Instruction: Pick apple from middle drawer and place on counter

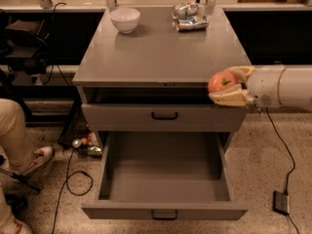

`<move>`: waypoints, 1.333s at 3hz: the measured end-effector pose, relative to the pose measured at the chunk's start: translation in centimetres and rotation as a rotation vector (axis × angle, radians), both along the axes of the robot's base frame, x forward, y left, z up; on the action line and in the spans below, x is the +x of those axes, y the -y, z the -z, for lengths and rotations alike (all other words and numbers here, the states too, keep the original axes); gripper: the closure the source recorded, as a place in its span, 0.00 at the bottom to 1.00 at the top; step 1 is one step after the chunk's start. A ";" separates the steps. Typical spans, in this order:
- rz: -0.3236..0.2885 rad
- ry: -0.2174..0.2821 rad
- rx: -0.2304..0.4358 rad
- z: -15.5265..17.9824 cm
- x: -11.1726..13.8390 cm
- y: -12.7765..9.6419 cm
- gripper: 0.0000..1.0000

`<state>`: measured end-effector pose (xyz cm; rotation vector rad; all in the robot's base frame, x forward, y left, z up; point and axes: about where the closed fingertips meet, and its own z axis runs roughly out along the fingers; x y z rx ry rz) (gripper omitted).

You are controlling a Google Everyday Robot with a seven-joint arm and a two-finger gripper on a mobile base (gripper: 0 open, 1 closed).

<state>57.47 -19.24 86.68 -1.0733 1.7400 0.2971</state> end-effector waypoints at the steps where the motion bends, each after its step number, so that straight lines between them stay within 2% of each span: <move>1: 0.024 -0.028 -0.029 -2.9 2.5 0.3 1.00; 2: -0.004 -0.073 -0.045 -3.8 5.7 -1.1 1.00; 3: -0.053 -0.134 -0.074 -3.6 9.0 -3.3 1.00; 4: -0.076 -0.190 -0.119 -2.7 11.9 -5.1 1.00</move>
Offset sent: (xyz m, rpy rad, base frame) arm 0.1052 0.0389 0.0517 -0.0663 0.1326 0.0670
